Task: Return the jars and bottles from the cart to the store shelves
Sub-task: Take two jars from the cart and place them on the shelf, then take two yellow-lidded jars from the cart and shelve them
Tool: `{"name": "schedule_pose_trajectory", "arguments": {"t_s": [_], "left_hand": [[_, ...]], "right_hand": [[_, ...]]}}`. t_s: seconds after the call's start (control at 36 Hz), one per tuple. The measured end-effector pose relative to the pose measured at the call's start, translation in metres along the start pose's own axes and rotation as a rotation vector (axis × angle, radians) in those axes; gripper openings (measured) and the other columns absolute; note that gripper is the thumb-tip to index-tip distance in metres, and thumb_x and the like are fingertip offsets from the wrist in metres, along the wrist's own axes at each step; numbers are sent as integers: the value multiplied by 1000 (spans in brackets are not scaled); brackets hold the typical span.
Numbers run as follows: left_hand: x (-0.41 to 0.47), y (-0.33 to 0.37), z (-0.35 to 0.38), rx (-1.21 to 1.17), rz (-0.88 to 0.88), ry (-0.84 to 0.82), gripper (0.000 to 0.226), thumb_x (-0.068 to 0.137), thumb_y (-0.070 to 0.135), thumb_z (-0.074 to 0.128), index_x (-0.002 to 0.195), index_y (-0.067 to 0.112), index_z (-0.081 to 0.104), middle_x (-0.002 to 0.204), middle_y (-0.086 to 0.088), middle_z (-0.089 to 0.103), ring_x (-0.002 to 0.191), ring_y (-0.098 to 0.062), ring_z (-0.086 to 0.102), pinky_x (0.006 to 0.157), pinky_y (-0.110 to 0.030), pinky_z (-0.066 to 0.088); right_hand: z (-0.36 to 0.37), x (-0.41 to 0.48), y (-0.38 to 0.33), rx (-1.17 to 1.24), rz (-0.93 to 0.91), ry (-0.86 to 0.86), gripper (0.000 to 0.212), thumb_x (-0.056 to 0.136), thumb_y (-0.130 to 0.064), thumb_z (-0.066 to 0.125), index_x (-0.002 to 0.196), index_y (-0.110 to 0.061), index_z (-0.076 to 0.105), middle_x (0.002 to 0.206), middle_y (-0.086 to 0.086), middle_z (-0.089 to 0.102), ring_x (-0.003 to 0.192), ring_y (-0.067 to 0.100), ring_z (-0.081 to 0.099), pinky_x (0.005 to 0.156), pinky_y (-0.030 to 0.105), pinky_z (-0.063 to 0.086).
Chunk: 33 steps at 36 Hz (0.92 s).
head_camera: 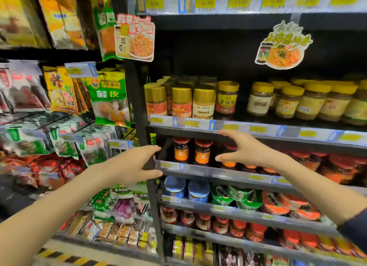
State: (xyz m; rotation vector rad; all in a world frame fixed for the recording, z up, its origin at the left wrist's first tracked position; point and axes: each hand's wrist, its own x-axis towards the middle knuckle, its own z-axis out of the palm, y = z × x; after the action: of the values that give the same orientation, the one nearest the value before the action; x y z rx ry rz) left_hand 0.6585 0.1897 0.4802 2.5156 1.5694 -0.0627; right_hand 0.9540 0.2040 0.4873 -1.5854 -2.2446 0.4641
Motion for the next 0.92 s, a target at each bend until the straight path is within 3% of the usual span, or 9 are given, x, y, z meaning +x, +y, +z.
{"name": "schedule_pose_trajectory", "arguments": {"t_s": [0.17, 0.28, 0.47, 0.58, 0.69, 0.78, 0.92], "left_hand": [[-47, -27, 7, -28, -90, -44, 84, 81, 64, 46, 148, 22, 16, 153, 6, 25, 137, -11, 32, 108, -25, 30], [-82, -59, 13, -23, -183, -42, 81, 85, 55, 52, 149, 22, 14, 154, 5, 24, 134, -10, 35, 101, -18, 31], [-160, -133, 16, -53, -340, -85, 87, 81, 58, 56, 148, 21, 16, 153, 4, 25, 137, -12, 31, 110, -25, 29], [-212, -182, 18, -23, -439, -82, 102, 68, 78, 42, 148, 20, 18, 153, 2, 27, 137, -11, 30, 109, -21, 26], [-263, -229, 22, -19, -549, -83, 99, 70, 74, 44, 148, 20, 16, 154, 4, 24, 139, -11, 27, 107, -17, 22], [-298, -263, 28, -18, -613, -78, 79, 86, 53, 54, 147, 16, 20, 153, 0, 28, 138, -13, 30, 106, -19, 25], [-345, -306, 37, -55, -693, -69, 71, 86, 46, 57, 144, 17, 28, 149, -1, 35, 133, -14, 38, 103, -20, 30]], "right_hand": [[22, 2, -41, -272, -133, -199, 85, 82, -44, 65, 148, -16, 18, 153, 2, 27, 139, 18, 28, 112, 29, 27], [43, 14, -81, -306, -221, -264, 83, 83, -45, 63, 148, -20, 18, 153, 0, 26, 139, 16, 26, 111, 30, 28], [101, 64, -179, -357, -402, -350, 77, 88, -46, 56, 148, -21, 16, 152, -3, 28, 138, 16, 29, 110, 29, 30], [148, 94, -244, -333, -486, -397, 75, 89, -42, 57, 148, -20, 17, 152, -1, 28, 137, 16, 32, 109, 30, 33], [197, 119, -306, -286, -583, -455, 74, 89, -42, 56, 148, -23, 17, 153, -3, 26, 138, 15, 29, 111, 30, 30], [229, 134, -350, -253, -650, -492, 75, 88, -43, 57, 148, -23, 16, 154, -3, 25, 139, 13, 27, 111, 27, 26], [279, 153, -410, -246, -773, -563, 74, 89, -41, 57, 148, -22, 15, 154, -2, 23, 141, 13, 23, 112, 26, 23]]}}
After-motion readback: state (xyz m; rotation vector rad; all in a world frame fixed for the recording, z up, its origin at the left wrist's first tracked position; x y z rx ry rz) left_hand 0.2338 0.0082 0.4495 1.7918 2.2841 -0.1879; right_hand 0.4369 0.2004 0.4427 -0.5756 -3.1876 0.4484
